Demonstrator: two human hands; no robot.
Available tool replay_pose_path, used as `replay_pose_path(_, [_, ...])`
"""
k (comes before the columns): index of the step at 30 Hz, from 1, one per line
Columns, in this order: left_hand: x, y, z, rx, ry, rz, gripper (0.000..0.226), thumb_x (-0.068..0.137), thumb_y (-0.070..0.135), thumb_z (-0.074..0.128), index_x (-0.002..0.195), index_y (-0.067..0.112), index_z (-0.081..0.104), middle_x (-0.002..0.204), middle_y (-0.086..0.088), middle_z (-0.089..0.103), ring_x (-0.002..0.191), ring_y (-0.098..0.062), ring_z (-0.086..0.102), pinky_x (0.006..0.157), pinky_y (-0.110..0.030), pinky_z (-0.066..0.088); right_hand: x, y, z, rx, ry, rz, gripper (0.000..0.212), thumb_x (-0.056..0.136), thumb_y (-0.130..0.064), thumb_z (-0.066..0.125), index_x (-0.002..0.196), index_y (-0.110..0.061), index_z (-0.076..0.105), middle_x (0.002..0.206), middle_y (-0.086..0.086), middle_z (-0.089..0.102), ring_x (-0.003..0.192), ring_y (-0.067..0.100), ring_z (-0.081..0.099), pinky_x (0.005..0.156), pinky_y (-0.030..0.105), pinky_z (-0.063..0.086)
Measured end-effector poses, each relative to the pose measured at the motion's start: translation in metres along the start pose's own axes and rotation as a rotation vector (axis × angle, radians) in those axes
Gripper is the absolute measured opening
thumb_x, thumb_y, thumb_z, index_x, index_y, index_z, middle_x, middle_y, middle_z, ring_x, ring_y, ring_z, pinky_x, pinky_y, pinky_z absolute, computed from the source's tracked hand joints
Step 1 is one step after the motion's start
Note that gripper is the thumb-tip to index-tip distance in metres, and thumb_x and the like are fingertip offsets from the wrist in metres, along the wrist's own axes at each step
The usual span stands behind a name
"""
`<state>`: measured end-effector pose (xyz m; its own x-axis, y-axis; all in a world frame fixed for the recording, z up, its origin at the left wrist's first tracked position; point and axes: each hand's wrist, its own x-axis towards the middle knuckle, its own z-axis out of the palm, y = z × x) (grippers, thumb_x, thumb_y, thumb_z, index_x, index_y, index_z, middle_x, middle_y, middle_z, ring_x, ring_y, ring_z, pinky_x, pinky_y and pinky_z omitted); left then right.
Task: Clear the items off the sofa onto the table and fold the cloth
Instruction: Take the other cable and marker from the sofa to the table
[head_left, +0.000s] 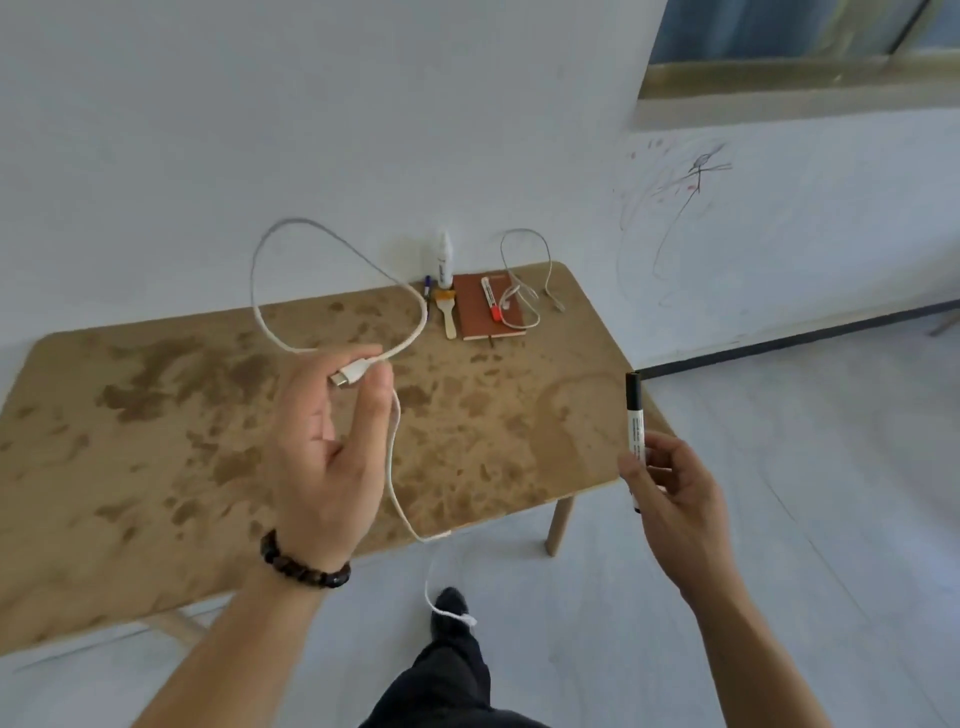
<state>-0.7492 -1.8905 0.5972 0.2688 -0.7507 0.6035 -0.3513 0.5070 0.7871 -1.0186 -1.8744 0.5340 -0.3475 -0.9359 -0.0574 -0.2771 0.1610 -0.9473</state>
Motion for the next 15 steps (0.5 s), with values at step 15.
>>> replay_pose_path(15, [0.239,-0.173,0.149,0.141,0.069,0.082,0.011,0.097,0.021,0.058,0.107,0.017,0.061,0.105,0.014,0.058,0.1,-0.019,0.062,0.087,-0.038,0.053,0.28,-0.027,0.108,-0.065,-0.036,0.052,0.015,0.092,-0.032,0.065,0.105,-0.04,0.063,0.09,-0.012,0.07,0.084,0.016,0.067,0.076,0.044,0.06])
